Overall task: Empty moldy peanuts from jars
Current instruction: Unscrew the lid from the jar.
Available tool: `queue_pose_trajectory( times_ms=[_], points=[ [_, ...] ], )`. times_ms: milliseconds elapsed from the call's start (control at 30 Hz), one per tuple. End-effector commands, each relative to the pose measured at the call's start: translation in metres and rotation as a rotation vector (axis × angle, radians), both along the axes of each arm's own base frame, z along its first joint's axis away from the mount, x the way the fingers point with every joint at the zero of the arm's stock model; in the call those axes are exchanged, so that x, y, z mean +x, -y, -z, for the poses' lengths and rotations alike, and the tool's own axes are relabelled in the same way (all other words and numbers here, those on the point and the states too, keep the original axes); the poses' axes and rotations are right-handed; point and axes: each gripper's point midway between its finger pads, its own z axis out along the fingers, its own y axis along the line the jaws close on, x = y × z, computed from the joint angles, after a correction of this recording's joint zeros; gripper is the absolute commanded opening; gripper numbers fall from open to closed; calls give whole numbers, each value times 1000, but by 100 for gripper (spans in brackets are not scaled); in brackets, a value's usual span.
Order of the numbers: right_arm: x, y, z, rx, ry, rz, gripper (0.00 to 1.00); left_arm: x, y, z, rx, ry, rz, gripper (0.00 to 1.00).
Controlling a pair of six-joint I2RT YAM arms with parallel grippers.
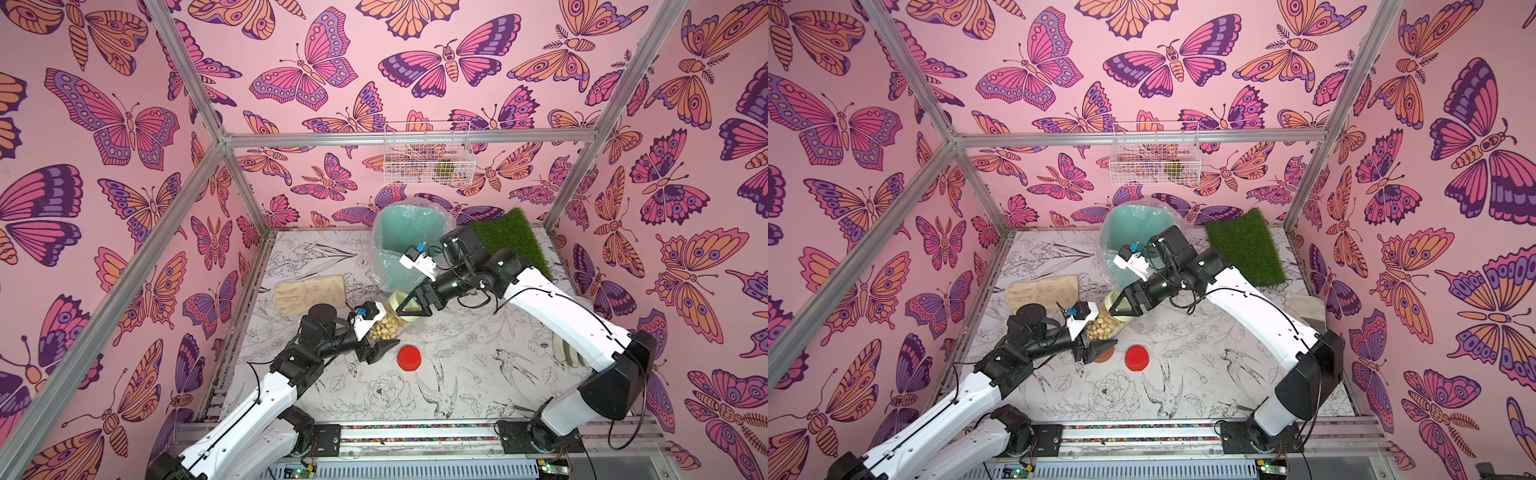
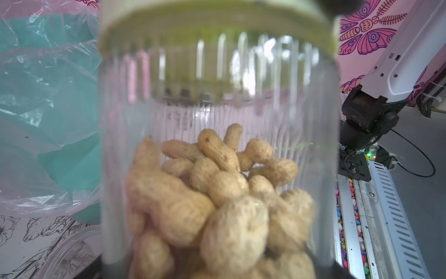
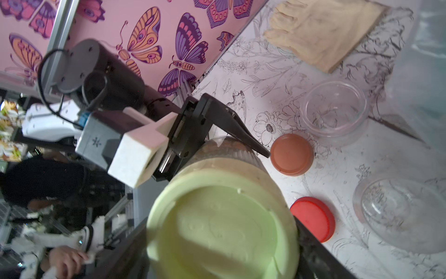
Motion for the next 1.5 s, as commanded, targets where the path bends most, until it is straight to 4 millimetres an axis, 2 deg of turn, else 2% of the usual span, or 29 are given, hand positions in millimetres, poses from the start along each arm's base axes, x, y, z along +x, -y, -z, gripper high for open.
queue_pose_trajectory(
  times_ms=[0, 100, 300, 433, 600, 733, 800, 833, 867, 900, 1033, 1233, 1300, 1400, 1467],
  points=[
    [-19, 4, -26, 153, 264, -225, 16, -4, 6, -36, -86, 82, 48, 0],
    [-14, 8, -28, 210, 357, -272, 14, -3, 7, -35, -86, 78, 54, 0],
    [-21, 15, -28, 283, 573, -418, 6, -4, 7, -36, -87, 76, 59, 0],
    [-26, 19, -27, 296, 700, -513, 6, -6, 8, -36, -89, 67, 73, 0],
    [-22, 22, -19, 253, 802, -575, 8, -7, 9, -37, -92, 59, 86, 0],
    [-25, 22, -19, 257, 787, -609, 21, -7, 9, -37, -93, 55, 87, 0],
    [-28, 21, -19, 273, 795, -616, 38, -7, 9, -36, -93, 54, 87, 0],
    [-28, 20, -19, 278, 802, -609, 54, -7, 9, -36, -94, 53, 88, 0],
    [-27, 19, -21, 286, 802, -594, 82, -8, 9, -37, -94, 54, 88, 0],
    [-26, 17, -22, 294, 798, -574, 99, -8, 9, -37, -95, 55, 88, 0],
    [-27, 17, -33, 331, 793, -520, 99, -7, 8, -38, -94, 59, 85, 0],
    [-27, 21, -61, 372, 738, -396, 99, -7, 8, -38, -93, 63, 83, 0],
    [-19, 22, -73, 369, 687, -283, 99, -7, 8, -38, -93, 67, 80, 0],
    [8, 26, -93, 336, 567, 0, 99, -6, 7, -38, -91, 78, 71, 0],
    [17, 32, -99, 299, 460, 123, 99, -5, 6, -37, -87, 83, 66, 0]
  ],
)
